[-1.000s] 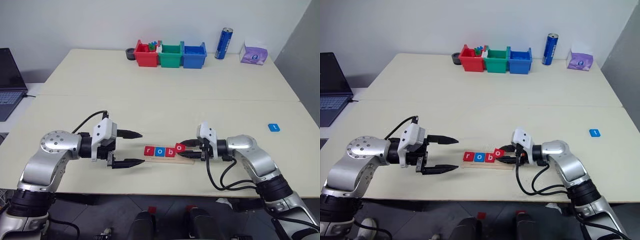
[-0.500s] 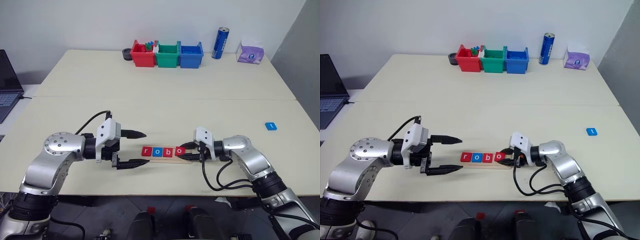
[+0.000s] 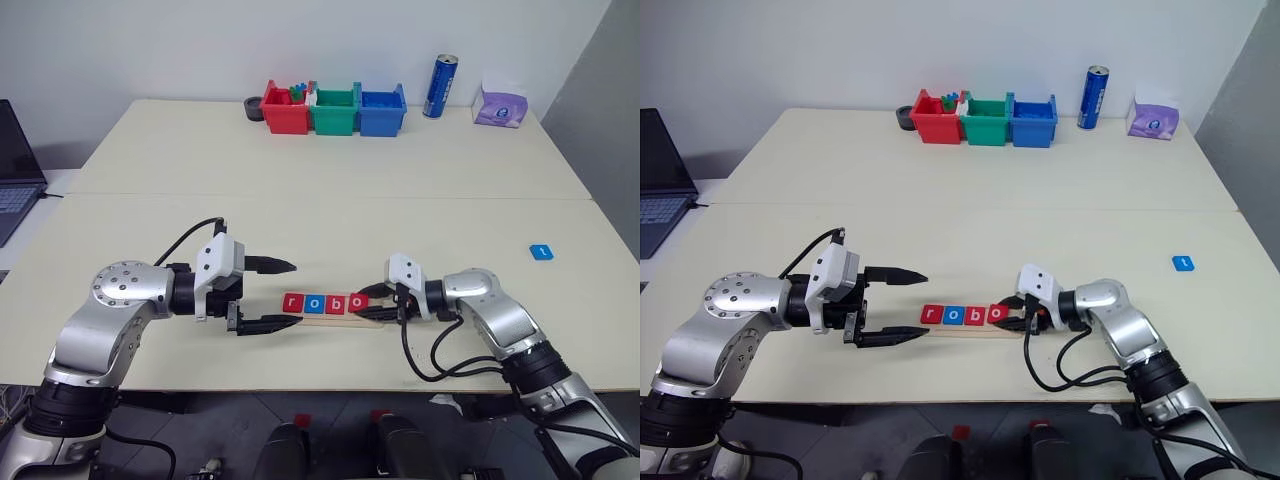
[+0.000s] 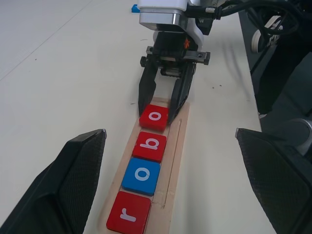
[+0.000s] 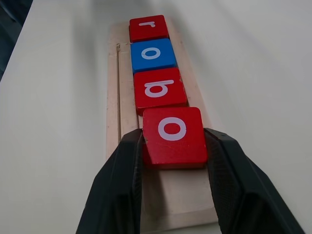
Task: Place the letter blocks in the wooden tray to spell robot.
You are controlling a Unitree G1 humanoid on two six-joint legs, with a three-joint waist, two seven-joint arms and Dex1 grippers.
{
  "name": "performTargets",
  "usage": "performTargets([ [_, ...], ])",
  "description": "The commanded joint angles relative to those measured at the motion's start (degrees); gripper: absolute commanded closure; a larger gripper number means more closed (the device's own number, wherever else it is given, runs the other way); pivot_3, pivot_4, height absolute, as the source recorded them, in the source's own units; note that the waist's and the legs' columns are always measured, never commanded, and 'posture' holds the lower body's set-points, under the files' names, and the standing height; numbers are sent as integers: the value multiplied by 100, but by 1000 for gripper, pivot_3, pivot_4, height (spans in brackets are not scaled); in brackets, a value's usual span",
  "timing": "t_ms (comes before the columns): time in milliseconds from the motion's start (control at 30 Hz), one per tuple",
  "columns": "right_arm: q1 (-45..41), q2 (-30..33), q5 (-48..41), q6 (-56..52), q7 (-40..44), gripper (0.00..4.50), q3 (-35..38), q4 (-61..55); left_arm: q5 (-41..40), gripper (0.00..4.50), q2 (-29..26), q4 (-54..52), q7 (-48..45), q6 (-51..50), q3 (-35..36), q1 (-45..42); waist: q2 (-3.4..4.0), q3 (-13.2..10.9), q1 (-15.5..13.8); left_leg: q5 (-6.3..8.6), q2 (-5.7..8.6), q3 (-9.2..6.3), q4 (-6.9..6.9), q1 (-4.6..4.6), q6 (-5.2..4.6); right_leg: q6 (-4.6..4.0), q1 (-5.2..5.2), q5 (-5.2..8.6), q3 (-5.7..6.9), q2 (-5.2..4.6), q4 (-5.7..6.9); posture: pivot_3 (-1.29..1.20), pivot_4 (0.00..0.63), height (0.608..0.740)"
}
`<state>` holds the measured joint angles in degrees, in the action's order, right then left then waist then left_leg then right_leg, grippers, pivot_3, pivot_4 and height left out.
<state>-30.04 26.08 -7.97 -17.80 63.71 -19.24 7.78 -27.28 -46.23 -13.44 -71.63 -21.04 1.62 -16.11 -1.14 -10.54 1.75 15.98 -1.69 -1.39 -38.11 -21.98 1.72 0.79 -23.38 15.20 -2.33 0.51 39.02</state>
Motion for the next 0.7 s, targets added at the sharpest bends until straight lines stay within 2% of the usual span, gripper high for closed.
performTargets([
  [33,-126,-27,-105,27,93,1645,92,-62,-47,0,5,-100,36,64,32,-1,0,0,0,0,0,0,0,0,0,0,0,0,0,0,0,0,150,740],
  [167,-167,-37,-359,-264,167,193,240,-266,-50,0,30,-129,68,64,27,33,0,0,0,0,0,0,0,0,0,0,0,0,0,0,0,0,150,740],
  [200,-177,-25,-404,-331,150,9,286,-313,-49,0,36,-137,73,66,24,45,0,0,0,0,0,0,0,0,0,0,0,0,0,0,0,0,150,740],
  [400,-219,81,-724,-836,62,9,620,-638,-50,0,74,-124,90,89,-13,51,0,0,-2,0,0,-4,0,-1,0,0,0,0,0,-1,0,0,150,740],
  [567,-214,6,-663,-766,-290,9,799,-534,-12,0,146,-46,72,129,-84,-34,0,0,-1,0,0,-1,0,-1,0,0,0,0,-1,-1,0,0,150,740],
  [700,-214,-102,-536,-452,-508,1318,800,-284,-1,0,167,1,66,142,-129,-113,0,0,0,0,0,0,0,-1,0,0,0,0,-2,0,0,0,150,740],
])
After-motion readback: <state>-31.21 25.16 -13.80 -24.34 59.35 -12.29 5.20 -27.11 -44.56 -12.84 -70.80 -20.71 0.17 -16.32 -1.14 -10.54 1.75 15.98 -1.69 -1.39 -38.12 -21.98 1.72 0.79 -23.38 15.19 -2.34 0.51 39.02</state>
